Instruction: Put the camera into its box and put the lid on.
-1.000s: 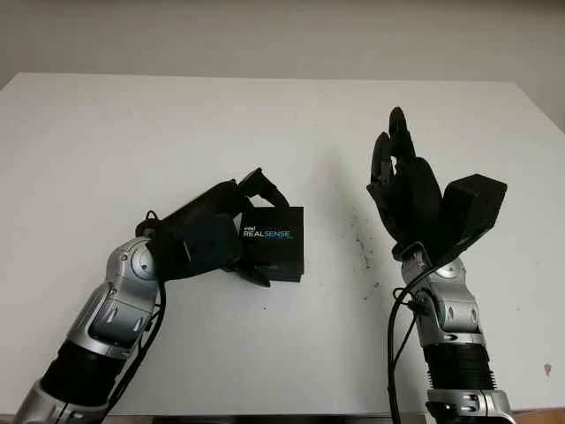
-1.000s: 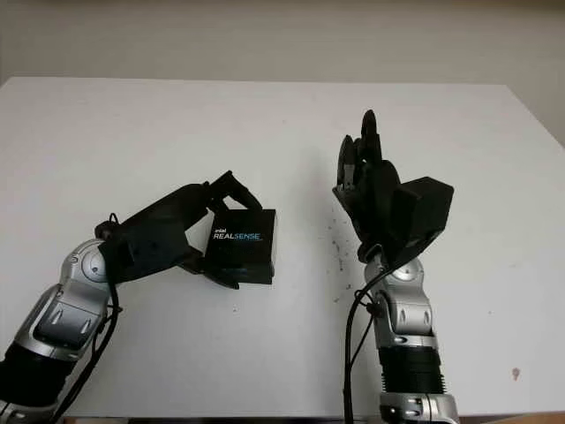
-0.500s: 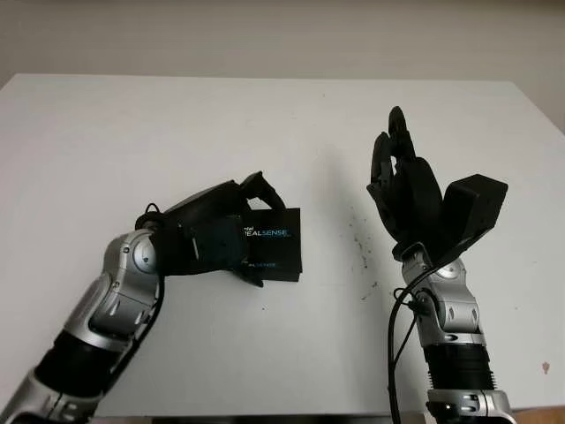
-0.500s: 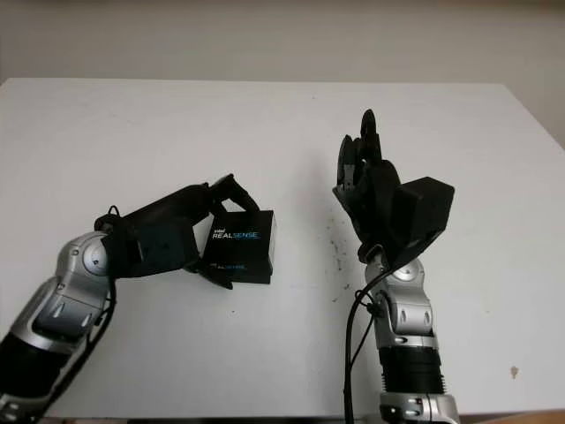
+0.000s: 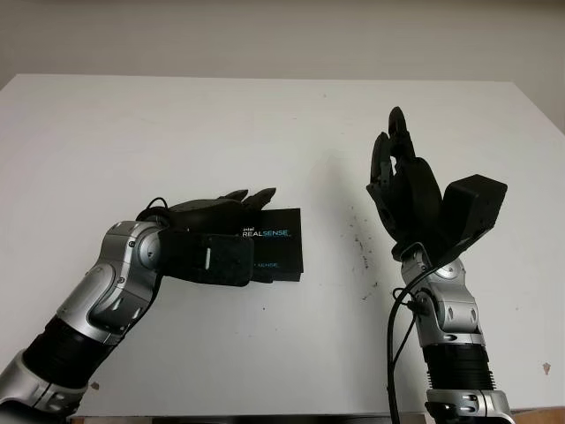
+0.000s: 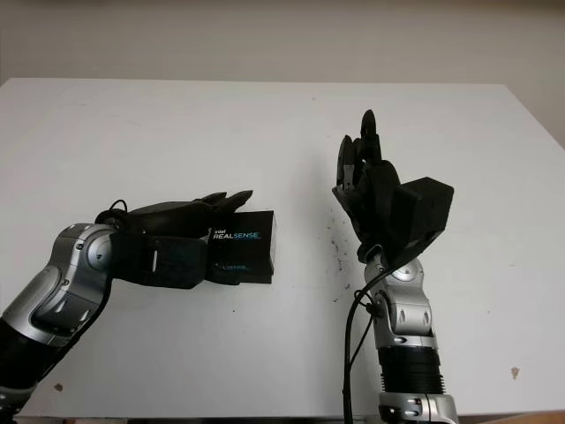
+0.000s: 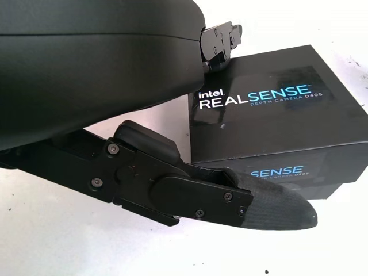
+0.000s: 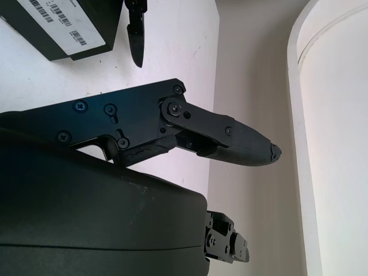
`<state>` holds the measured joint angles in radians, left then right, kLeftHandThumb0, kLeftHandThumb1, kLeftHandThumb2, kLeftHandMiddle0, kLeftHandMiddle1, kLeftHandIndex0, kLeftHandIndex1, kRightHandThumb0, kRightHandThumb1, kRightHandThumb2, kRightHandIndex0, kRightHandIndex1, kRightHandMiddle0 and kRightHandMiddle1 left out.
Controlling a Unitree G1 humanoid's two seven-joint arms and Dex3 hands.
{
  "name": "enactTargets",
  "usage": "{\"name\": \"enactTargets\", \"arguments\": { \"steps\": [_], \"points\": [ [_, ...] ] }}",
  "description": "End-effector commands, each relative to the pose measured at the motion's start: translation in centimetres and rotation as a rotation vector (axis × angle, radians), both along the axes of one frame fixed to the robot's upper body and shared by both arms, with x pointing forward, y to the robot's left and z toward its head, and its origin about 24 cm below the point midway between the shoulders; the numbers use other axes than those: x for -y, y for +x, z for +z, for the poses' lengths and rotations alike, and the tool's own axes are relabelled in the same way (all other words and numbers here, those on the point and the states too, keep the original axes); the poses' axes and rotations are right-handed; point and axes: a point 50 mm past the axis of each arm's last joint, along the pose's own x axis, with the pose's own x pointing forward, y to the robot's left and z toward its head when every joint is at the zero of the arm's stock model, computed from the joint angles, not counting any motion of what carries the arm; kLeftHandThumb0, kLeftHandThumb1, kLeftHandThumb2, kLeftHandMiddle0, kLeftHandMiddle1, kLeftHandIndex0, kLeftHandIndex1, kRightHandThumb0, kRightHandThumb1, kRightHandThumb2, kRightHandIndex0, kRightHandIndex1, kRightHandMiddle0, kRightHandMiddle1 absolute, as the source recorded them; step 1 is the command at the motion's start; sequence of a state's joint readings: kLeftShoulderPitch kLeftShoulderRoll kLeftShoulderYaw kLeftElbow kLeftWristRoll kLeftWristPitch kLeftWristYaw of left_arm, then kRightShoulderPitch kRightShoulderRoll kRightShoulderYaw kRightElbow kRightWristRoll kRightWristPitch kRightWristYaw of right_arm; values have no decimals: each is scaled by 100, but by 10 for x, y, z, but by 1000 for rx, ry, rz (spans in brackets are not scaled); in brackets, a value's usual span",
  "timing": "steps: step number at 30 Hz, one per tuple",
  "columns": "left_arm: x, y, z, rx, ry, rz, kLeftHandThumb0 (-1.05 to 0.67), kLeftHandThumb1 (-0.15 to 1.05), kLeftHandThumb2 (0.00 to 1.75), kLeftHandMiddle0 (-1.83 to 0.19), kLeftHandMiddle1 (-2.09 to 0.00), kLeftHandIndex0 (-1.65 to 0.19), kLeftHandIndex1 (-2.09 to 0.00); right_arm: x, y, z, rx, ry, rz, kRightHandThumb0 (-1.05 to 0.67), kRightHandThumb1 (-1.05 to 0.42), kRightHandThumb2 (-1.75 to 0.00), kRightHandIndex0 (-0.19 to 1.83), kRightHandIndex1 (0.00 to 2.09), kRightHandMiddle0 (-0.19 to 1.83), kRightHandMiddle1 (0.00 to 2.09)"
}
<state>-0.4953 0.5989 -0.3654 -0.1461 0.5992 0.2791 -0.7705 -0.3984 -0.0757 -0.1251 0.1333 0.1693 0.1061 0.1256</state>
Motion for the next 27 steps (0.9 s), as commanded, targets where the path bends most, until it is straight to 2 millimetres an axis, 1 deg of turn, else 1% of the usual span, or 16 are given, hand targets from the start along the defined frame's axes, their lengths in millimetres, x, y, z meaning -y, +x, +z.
{"name": "enactTargets", "arguments": {
  "steps": [1,2,4,7,10,13,18,19,21,23,27],
  "points": [
    [1,-1,1,-2,17,-18,-105,105,38,19,0,19,0,0,1,5,25,-11,2,-60,-105,-67,-19,0,-19,0],
    [1,-2,2,-1,20,-22,-105,105,45,19,0,19,0,0,1,5,26,-10,4,-60,-105,-68,-19,0,-19,0],
    [1,-4,4,3,16,-32,-105,105,53,19,0,19,0,0,2,5,27,-6,5,-60,-105,-67,-19,0,-19,0],
    [1,-6,10,4,-15,-47,-103,105,61,19,0,19,0,0,2,5,27,-14,6,-62,-105,-66,-19,0,-19,0],
    [-2,-9,18,1,-76,-54,-101,105,63,19,0,19,0,-1,2,5,26,-15,6,-63,-105,-65,-19,0,-19,0],
    [-6,-14,29,9,-223,-46,-97,105,60,19,0,19,0,-1,1,5,30,-11,8,-62,-105,-66,-19,0,-19,0],
    [-16,-22,48,106,-473,-28,-90,105,59,19,0,19,0,-1,1,4,33,-7,6,-61,-105,-67,-19,0,-19,0],
    [-17,-22,51,134,-528,-16,-89,105,60,19,0,19,0,-1,1,4,32,-7,6,-61,-105,-67,-19,0,-19,0],
    [-21,-20,57,194,-636,9,-87,105,56,19,0,19,0,-1,1,4,30,-11,6,-61,-105,-67,-19,0,-19,0],
    [-24,-18,62,258,-724,32,-83,105,55,19,0,19,0,-1,1,3,28,-11,7,-61,-105,-67,-19,0,-19,0],
    [-31,-13,65,340,-874,88,-80,105,59,19,0,19,0,-1,1,2,22,-13,9,-62,-105,-65,-19,0,-19,0]
  ]
}}
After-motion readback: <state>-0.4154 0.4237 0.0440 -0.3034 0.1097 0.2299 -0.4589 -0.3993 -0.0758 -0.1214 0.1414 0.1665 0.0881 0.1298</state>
